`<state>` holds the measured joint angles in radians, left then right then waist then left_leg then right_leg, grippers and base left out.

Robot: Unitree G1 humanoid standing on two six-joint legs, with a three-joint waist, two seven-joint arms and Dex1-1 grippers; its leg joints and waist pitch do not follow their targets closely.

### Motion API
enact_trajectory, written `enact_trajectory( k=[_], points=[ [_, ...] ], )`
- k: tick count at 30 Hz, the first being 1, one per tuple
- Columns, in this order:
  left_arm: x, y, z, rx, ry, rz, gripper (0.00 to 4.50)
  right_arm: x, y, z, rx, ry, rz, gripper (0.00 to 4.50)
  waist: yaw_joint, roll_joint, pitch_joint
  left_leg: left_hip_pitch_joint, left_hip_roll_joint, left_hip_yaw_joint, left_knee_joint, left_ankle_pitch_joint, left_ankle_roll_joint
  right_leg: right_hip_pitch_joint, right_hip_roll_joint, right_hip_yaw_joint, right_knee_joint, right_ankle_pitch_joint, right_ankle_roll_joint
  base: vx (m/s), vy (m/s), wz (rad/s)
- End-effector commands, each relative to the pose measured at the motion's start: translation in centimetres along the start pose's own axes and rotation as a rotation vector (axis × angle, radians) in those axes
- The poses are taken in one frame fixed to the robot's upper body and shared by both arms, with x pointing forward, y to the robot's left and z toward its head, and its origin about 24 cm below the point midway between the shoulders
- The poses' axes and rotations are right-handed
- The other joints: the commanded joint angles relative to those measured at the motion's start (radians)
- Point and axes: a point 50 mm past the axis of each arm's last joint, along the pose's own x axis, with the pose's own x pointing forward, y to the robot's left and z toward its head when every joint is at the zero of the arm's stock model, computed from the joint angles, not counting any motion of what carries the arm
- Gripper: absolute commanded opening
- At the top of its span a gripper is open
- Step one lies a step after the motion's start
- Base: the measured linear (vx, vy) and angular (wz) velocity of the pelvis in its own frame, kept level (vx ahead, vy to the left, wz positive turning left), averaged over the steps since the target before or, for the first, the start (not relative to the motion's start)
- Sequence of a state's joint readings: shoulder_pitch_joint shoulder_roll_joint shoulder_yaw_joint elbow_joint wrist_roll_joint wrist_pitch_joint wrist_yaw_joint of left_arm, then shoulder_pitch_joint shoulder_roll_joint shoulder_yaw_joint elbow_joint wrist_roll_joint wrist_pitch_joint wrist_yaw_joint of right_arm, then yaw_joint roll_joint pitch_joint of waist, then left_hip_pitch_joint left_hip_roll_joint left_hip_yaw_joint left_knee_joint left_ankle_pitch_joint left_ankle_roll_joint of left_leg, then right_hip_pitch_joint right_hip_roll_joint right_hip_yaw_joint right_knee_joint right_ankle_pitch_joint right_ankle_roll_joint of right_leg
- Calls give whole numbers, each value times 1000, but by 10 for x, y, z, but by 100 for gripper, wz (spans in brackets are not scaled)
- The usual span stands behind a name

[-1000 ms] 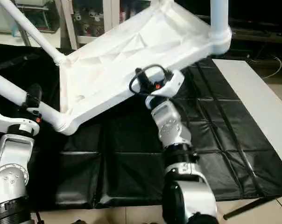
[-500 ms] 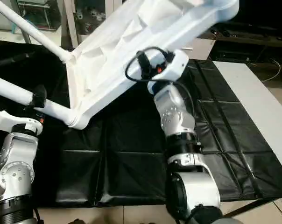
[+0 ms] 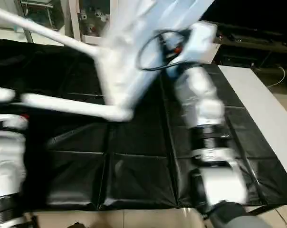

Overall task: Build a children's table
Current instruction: Flip table

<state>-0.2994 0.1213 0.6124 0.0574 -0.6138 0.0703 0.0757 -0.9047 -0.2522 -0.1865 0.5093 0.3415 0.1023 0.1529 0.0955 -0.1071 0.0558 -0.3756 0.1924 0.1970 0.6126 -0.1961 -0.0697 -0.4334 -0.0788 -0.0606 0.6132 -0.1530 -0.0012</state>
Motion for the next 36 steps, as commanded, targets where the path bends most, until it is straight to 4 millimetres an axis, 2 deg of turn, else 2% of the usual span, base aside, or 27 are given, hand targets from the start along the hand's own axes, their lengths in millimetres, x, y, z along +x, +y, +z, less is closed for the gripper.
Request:
enact_trajectory(
  k=[1, 3, 7, 10, 14, 15, 16, 17, 18, 19, 20, 21, 22, 23, 24, 25, 26, 27, 28, 29, 30, 32, 33, 34, 35, 36],
  points=[
    [-1, 6, -4, 10, 12, 45, 450, 0, -15, 29, -59, -119, -67, 231, -13, 7, -77, 21, 23, -8, -64, -99, -24, 58, -37, 40, -49, -140, -75, 0, 0, 0],
    [-1, 9, -3, 12, 5, 48, 450, 0, -19, 33, -66, -120, -77, 214, -16, 2, -79, 20, 24, -7, -61, -96, -17, 55, -37, 39, -47, -130, -83, 0, 0, 0],
    [-2, 8, -6, 11, 3, 41, 450, -1, -22, 34, -83, -115, -88, 193, -31, 1, -74, 14, 28, -12, -65, -149, -27, 54, -40, 37, -52, -187, -87, 0, 0, 0],
    [-3, 0, -7, 69, 16, -29, 450, -1, -23, 32, -109, -94, -93, 187, -45, -17, -76, 11, 29, -11, -59, -134, -17, 52, -40, 37, -51, -184, -91, 0, 0, 0],
    [-3, -18, -10, 210, 59, -212, 450, 3, -17, 33, -124, -75, -77, 186, -54, -7, -73, 15, 31, -11, -59, -138, -11, 45, -39, 37, -52, -200, -94, 0, 0, 0],
    [-5, -28, -14, 280, 91, -299, 450, 5, -13, 30, -118, -53, -54, 186, -55, 1, -73, 17, 33, -11, -59, -146, -17, 45, -39, 37, -50, -193, -100, 0, 0, 0],
    [-5, -28, -14, 280, 91, -299, 450, 5, -13, 30, -118, -53, -54, 186, -57, -1, -72, 18, 32, -11, -59, -155, -20, 45, -37, 37, -51, -190, -103, 0, 0, 0],
    [-6, -37, -16, 312, 107, -368, 450, 7, -8, 28, -124, -34, -39, 185, -58, -5, -73, 18, 32, -10, -59, -157, -21, 45, -37, 37, -50, -189, -106, 0, 0, 0],
    [-7, -44, -17, 345, 115, -422, 450, 7, -5, 26, -127, -26, -31, 185, -57, -3, -72, 18, 32, -11, -60, -159, -25, 45, -38, 37, -49, -190, -110, 0, 0, 0],
    [-8, -52, -18, 388, 122, -488, 450, 8, -2, 25, -129, -18, -25, 185, -59, -12, -73, 17, 33, -9, -59, -159, -25, 45, -38, 38, -50, -192, -110, 0, 0, 0],
    [-10, -63, -19, 446, 124, -580, 450, 8, 4, 22, -131, -9, -17, 185, -56, -11, -72, 17, 32, -11, -60, -158, -24, 45, -41, 38, -49, -213, -107, 0, 0, 0],
    [-11, -71, -18, 478, 113, -631, 450, 8, 7, 21, -133, -5, -11, 185, -61, -8, -71, 16, 35, -11, -61, -163, -30, 43, -41, 39, -50, -221, -105, 0, 0, 0],
    [-11, -72, -18, 481, 111, -636, 450, 8, 8, 21, -133, -4, -10, 185, -62, -7, -71, 18, 34, -11, -61, -169, -39, 42, -41, 39, -50, -226, -103, 0, 0, 0],
    [-12, -84, -14, 518, 79, -708, 450, 7, 13, 19, -133, -8, 13, 185, -63, -9, -71, 17, 35, -11, -61, -169, -42, 44, -41, 39, -49, -224, -103, 0, 0, 0],
    [-12, -88, -13, 526, 71, -728, 450, 7, 15, 19, -131, -10, 21, 220, -64, -9, -71, 15, 34, -12, -61, -165, -42, 45, -41, 40, -49, -218, -102, 0, 0, 0],
    [-14, -102, -9, 568, 29, -815, 450, 5, 20, 19, -126, -22, 45, 241, -65, -7, -73, 15, 34, -12, -61, -158, -44, 46, -41, 40, -46, -203, -104, 0, 0, 0],
    [-14, -104, -8, 574, 24, -826, 450, 5, 20, 19, -126, -24, 47, 241, -64, -4, -74, 16, 33, -11, -60, -154, -44, 46, -42, 41, -46, -193, -103, 0, 0, 0],
    [-18, -121, -4, 660, -36, -952, 450, 2, 23, 20, -122, -41, 61, 257, -63, 1, -74, 18, 33, -11, -60, -145, -45, 46, -41, 41, -43, -173, -107, 0, 0, 0],
    [-20, -128, -2, 721, -76, -1017, 450, 0, 24, 21, -121, -50, 66, 267, -64, -1, -73, 16, 32, -11, -60, -140, -40, 46, -39, 42, -45, -164, -105, 0, 0, 0],
    [-21, -132, 0, 760, -98, -1054, 450, -1, 24, 22, -121, -55, 69, 267, -62, 4, -74, 18, 33, -11, -60, -136, -39, 46, -39, 42, -43, -151, -108, 0, 0, 0],
    [-23, -137, 1, 789, -118, -1091, 450, -2, 24, 23, -122, -64, 73, 277, -62, 2, -74, 18, 34, -11, -59, -134, -39, 46, -38, 42, -41, -146, -109, 0, 0, 0],
    [-25, -145, 5, 844, -170, -1154, 450, -6, 23, 26, -130, -85, 80, 298, -58, 8, -71, 19, 34, -11, -61, -147, -54, 46, -37, 44, -41, -150, -115, 0, 0, 0],
    [-26, -159, 14, 916, -251, -1236, 450, -15, 18, 32, -141, -123, 87, 304, -56, 8, -69, 19, 34, -11, -62, -157, -63, 47, -38, 44, -40, -160, -113, 0, 0, 0],
    [-26, -164, 18, 945, -289, -1260, 450, -19, 15, 33, -151, -138, 86, 311, -50, 21, -71, 24, 34, -13, -63, -169, -72, 45, -39, 44, -40, -162, -108, 0, 0, 0],
    [-26, -164, 18, 945, -289, -1260, 450, -19, 15, 33, -151, -138, 86, 320, -52, 17, -69, 22, 33, -13, -64, -173, -72, 45, -36, 44, -43, -163, -104, 0, 0, 0],
    [-25, -170, 24, 969, -329, -1286, 450, -24, 11, 35, -153, -155, 84, 331, -48, 20, -69, 25, 33, -13, -65, -193, -83, 44, -36, 44, -44, -174, -105, 0, 0, 0]
  ],
)
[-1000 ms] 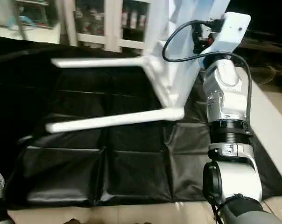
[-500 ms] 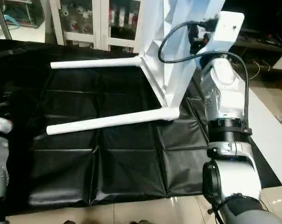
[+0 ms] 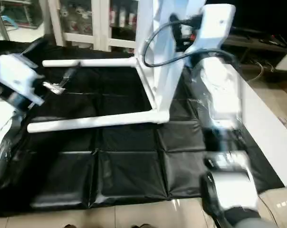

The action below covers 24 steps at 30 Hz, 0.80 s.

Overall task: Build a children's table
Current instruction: Flip table

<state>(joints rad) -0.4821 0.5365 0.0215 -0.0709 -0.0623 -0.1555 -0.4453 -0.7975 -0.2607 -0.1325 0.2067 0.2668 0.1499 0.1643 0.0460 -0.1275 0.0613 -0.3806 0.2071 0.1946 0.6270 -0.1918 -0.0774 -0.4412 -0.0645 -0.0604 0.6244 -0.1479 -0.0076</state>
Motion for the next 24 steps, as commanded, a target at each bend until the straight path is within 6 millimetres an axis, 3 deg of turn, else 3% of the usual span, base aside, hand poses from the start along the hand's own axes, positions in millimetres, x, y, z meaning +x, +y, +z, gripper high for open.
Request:
enact_trajectory(
  k=[1, 2, 3, 4, 5, 6, 7, 9, 11, 13, 14, 16, 17, 19, 22, 24],
  points=[
    [9, 2, 13, 82, -69, -51, 450, -7, -10, 11, -9, -54, -14, 349, 4, 45, -73, 29, 18, -14, -82, -218, -85, 53, -51, 43, -55, -199, -102, 0, 0, 0],
    [9, 2, 13, 82, -69, -51, 450, -7, -10, 11, -9, -54, -14, 349, 5, 43, -72, 31, 18, -12, -81, -233, -87, 51, -51, 43, -58, -214, -102, 0, 0, 0],
    [16, 8, 22, 155, -127, -55, 450, -20, -19, 10, -27, -86, -38, 353, 8, 55, -69, 29, 16, -17, -84, -261, -94, 54, -53, 43, -59, -252, -100, 0, 0, 0],
    [16, 8, 22, 155, -127, -55, 450, -20, -19, 10, -27, -86, -38, 353, 12, 50, -67, 34, 16, -13, -83, -285, -89, 47, -53, 44, -74, -285, -88, 0, 0, 0],
    [21, 14, 27, 208, -163, -55, 450, -30, -26, 10, -32, -121, -71, 358, 15, 65, -68, 34, 17, -21, -86, -308, -99, 52, -57, 44, -65, -308, -88, 0, 0, 0],
    [23, 16, 29, 232, -174, -56, 450, -34, -27, 11, -25, -142, -75, 375, 18, 60, -69, 40, 15, -18, -83, -330, -95, 45, -55, 43, -74, -334, -77, 0, 0, 0],
    [24, 17, 29, 242, -177, -57, 450, -35, -27, 12, -28, -155, -74, 391, 18, 57, -69, 37, 14, -19, -85, -332, -93, 49, -54, 42, -74, -338, -77, 0, 0, 0],
    [29, 22, 32, 284, -193, -65, 450, -41, -23, 17, -38, -215, -54, 403, 19, 64, -69, 36, 13, -21, -84, -346, -88, 47, -55, 42, -78, -371, -73, 0, 0, 0],
    [34, 28, 37, 332, -218, -69, 450, -45, -17, 27, -28, -287, -27, 417, 17, 63, -69, 30, 12, -25, -86, -342, -83, 53, -56, 41, -77, -382, -73, 0, 0, 0],
    [43, 37, 40, 368, -224, -58, 450, -47, -5, 37, -2, -339, 46, 434, 17, 74, -69, 28, 12, -25, -84, -328, -72, 52, -56, 43, -78, -386, -71, 0, 0, 0],
    [44, 39, 40, 371, -222, -53, 450, -47, -2, 38, 0, -344, 63, 434, 15, 73, -70, 28, 11, -26, -83, -323, -71, 52, -54, 42, -75, -379, -73, 0, 0, 0],
    [50, 44, 40, 377, -221, -46, 450, -46, 15, 35, 9, -316, 171, 444, 16, 86, -67, 28, 11, -28, -85, -322, -70, 53, -54, 43, -76, -378, -83, 0, 0, 0],
    [51, 46, 40, 377, -221, -44, 450, -46, 22, 33, 11, -299, 212, 444, 15, 82, -68, 27, 11, -29, -84, -325, -67, 55, -54, 43, -75, -380, -90, 0, 0, 0],
    [55, 47, 41, 375, -228, -39, 450, -50, 45, 22, 22, -233, 353, 444, 17, 87, -69, 26, 11, -29, -84, -320, -65, 55, -55, 44, -78, -382, -93, 0, 0, 0],
    [56, 45, 37, 329, -210, -30, 450, -56, 61, 11, 40, -167, 451, 444, 19, 92, -67, 28, 15, -30, -85, -338, -68, 53, -57, 43, -79, -392, -109, 0, 0, 0],
    [55, 39, 17, 180, -111, -17, 450, -62, 71, -2, 7, -113, 486, 444, 24, 92, -67, 30, 16, -30, -85, -338, -74, 49, -58, 43, -77, -378, -119, 0, 0, 0]
  ],
)
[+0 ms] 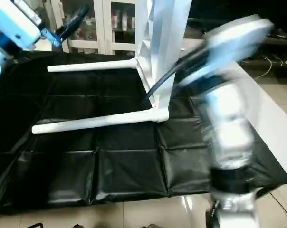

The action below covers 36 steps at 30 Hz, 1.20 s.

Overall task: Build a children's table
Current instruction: Flip table

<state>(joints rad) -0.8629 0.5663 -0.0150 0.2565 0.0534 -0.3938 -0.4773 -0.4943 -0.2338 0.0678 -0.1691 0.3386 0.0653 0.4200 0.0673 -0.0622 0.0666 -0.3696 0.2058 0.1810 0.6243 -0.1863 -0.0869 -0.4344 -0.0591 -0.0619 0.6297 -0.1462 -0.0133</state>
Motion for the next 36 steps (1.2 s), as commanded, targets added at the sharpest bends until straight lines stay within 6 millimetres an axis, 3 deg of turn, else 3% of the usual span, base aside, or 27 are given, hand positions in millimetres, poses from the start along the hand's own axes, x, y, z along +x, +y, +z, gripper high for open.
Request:
enact_trajectory(
  k=[1, 5, 7, 9, 13, 14, 15, 16, 17, 19, 22, 23, 24, 25, 26, 27, 31, 36],
  points=[
    [-5, -12, -17, -123, 102, -11, 450, 1, 5, 0, -29, 7, 18, 444, 2, 24, -73, 17, 17, -15, -82, -342, -67, 44, -64, 45, -80, -380, -115, 0, 0, 0],
    [-35, -46, -51, -380, 324, 18, 450, -2, -2, -2, 1, -46, -196, 444, 5, 28, -74, 18, 17, -16, -85, -344, -75, 39, -66, 46, -80, -389, -118, 0, 0, 0],
    [-51, -62, -59, -487, 401, 52, 450, -5, 3, -2, 20, -58, -199, 444, 3, 26, -77, 18, 18, -17, -86, -341, -73, 43, -64, 45, -80, -377, -115, 0, 0, 0],
    [-63, -76, -65, -545, 474, 63, 450, -9, 8, -2, 23, -66, -198, 444, 2, 33, -76, 18, 19, -16, -88, -342, -60, 41, -61, 45, -83, -337, -117, 0, 0, 0],
    [-83, -95, -72, -563, 588, 105, 450, -18, 5, -3, -41, -61, -305, 444, 3, 28, -74, 16, 20, -18, -91, -347, -61, 45, -62, 44, -85, -352, -109, 0, 0, 0],
    [-87, -101, -71, -581, 622, 89, 450, -22, -1, -4, -68, -49, -387, 444, 0, 18, -73, 16, 19, -16, -91, -350, -57, 44, -60, 45, -87, -377, -92, 0, 0, 0],
    [-85, -108, -58, -598, 575, 9, 450, -25, -11, -2, -104, -47, -481, 444, 2, 22, -72, 17, 19, -18, -92, -346, -59, 43, -63, 45, -86, -386, -91, 0, 0, 0],
    [-85, -108, -58, -598, 575, 9, 450, -25, -11, -2, -104, -47, -481, 444, -1, 15, -70, 16, 19, -17, -93, -349, -57, 43, -63, 45, -89, -404, -84, 0, 0, 0],
    [-84, -110, -52, -607, 540, -30, 450, -26, -16, -1, -121, -49, -513, 444, 1, 20, -70, 21, 19, -17, -92, -350, -57, 39, -63, 46, -92, -423, -74, 0, 0, 0],
    [-77, -116, -31, -650, 400, -145, 450, -25, -27, -3, -157, -14, -554, 444, 1, 19, -69, 22, 16, -17, -90, -359, -54, 37, -63, 45, -94, -445, -59, 0, 0, 0],
    [-75, -122, -19, -672, 328, -226, 450, -25, -39, -12, -165, 69, -607, 444, -4, 23, -65, 20, 12, -16, -90, -372, -54, 36, -58, 44, -97, -463, -48, 0, 0, 0],
    [-74, -124, -15, -693, 310, -242, 450, -23, -43, -22, -140, 143, -603, 444, -8, 21, -66, 18, 10, -15, -89, -376, -54, 37, -58, 43, -98, -473, -40, 0, 0, 0],
    [-72, -125, -14, -697, 301, -246, 450, -20, -45, -30, -103, 188, -584, 444, -12, 29, -66, 17, 8, -17, -88, -383, -56, 40, -56, 41, -99, -483, -37, 0, 0, 0],
    [-71, -125, -13, -697, 297, -247, 450, -18, -45, -36, -64, 222, -562, 444, -15, 25, -67, 18, 7, -16, -87, -386, -55, 39, -54, 40, -102, -490, -33, 0, 0, 0],
    [-71, -126, -12, -700, 301, -250, 450, -15, -44, -45, -28, 280, -519, 444, -18, 31, -68, 19, 6, -18, -84, -389, -51, 39, -54, 39, -101, -491, -33, 0, 0, 0],
    [-69, -127, -12, -698, 308, -254, 450, -11, -47, -55, -15, 331, -497, 444, -22, 26, -69, 15, 6, -18, -83, -385, -48, 42, -53, 37, -102, -491, -33, 0, 0, 0],
    [-69, -127, -11, -687, 312, -266, 450, -8, -60, -62, -42, 353, -549, 444, -27, 25, -72, 12, 7, -17, -80, -348, -50, 42, -55, 37, -100, -460, -53, 0, 0, 0],
    [-68, -124, -9, -693, 305, -272, 450, 2, -67, -77, 15, 389, -477, 444, -30, 26, -75, 12, 12, -15, -79, -321, -48, 48, -55, 39, -83, -349, -114, 0, 0, 0]
  ],
)
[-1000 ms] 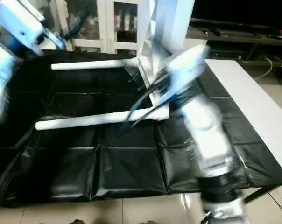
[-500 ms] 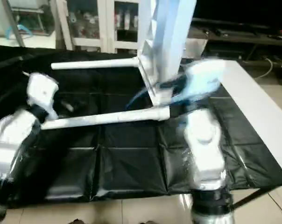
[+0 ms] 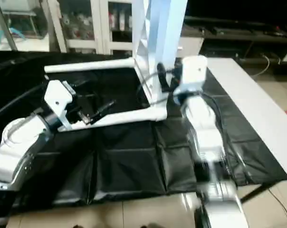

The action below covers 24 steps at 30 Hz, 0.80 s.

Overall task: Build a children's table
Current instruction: Flip table

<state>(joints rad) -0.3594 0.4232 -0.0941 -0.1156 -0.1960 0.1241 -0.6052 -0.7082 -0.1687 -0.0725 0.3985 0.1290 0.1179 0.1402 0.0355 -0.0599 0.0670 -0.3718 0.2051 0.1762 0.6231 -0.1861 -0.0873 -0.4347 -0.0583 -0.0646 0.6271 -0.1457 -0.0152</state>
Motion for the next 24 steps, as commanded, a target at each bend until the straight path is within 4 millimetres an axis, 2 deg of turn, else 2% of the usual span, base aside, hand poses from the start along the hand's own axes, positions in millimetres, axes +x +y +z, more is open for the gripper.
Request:
enact_trajectory(
  k=[1, 4, 6, 9, 10, 11, 12, 17, 20, 21, 24],
  points=[
    [1, -2, 6, 10, -13, -21, 450, 1, -5, -2, 15, 4, 9, 444, 3, 25, -77, 13, 13, -9, -78, -315, -46, 49, -57, 43, -79, -335, -119, 0, 0, 0],
    [2, -2, 6, 11, -12, -25, 450, 5, -7, -1, 4, -9, 30, 444, 7, 22, -78, 12, 14, -7, -78, -274, -41, 55, -56, 44, -72, -273, -141, 0, 0, 0],
    [1, -4, 7, 13, -7, -34, 450, 11, -8, 3, -13, -30, 58, 444, 8, 20, -79, 13, 15, -5, -77, -278, -38, 55, -58, 44, -70, -281, -156, 0, 0, 0],
    [1, -4, 8, 17, -6, -35, 450, 14, -10, 2, 13, -22, 55, 444, 9, 15, -75, 13, 15, -4, -76, -287, -34, 54, -60, 44, -73, -317, -148, 0, 0, 0],
    [0, -3, 8, 17, -6, -34, 450, 15, -10, 2, 28, -20, 53, 444, 9, 16, -75, 13, 15, -4, -76, -288, -34, 54, -60, 44, -74, -326, -144, 0, 0, 0],
    [0, -3, 9, 17, -7, -34, 450, 16, -10, 0, 52, -11, 59, 427, 7, 12, -74, 14, 16, -4, -76, -295, -34, 52, -59, 44, -76, -341, -140, 0, 0, 0],
    [0, -2, 10, 16, -10, -34, 450, 16, -10, -2, 66, -4, 63, 417, 10, 14, -75, 15, 16, -4, -76, -297, -33, 52, -61, 44, -77, -348, -137, 0, 0, 0],
    [-2, -1, 13, 23, -12, -40, 450, 19, -9, -10, 103, 21, 127, 376, 11, 9, -75, 13, 16, -4, -75, -296, -28, 52, -62, 43, -79, -361, -139, 0, 0, 0],
    [-2, 1, 13, 34, -9, -32, 450, 19, -7, -11, 100, 30, 159, 361, 13, 10, -76, 11, 17, -4, -76, -279, -25, 53, -62, 43, -77, -352, -142, 0, 0, 0],
    [-2, 1, 13, 39, -8, -28, 450, 19, -6, -11, 96, 29, 171, 336, 13, 11, -76, 11, 17, -5, -76, -279, -26, 53, -62, 42, -76, -353, -144, 0, 0, 0],
    [-1, 2, 13, 40, -7, -26, 450, 20, -6, -12, 97, 29, 173, 317, 12, 8, -76, 9, 17, -6, -76, -272, -27, 55, -63, 42, -74, -352, -145, 0, 0, 0]
  ],
)
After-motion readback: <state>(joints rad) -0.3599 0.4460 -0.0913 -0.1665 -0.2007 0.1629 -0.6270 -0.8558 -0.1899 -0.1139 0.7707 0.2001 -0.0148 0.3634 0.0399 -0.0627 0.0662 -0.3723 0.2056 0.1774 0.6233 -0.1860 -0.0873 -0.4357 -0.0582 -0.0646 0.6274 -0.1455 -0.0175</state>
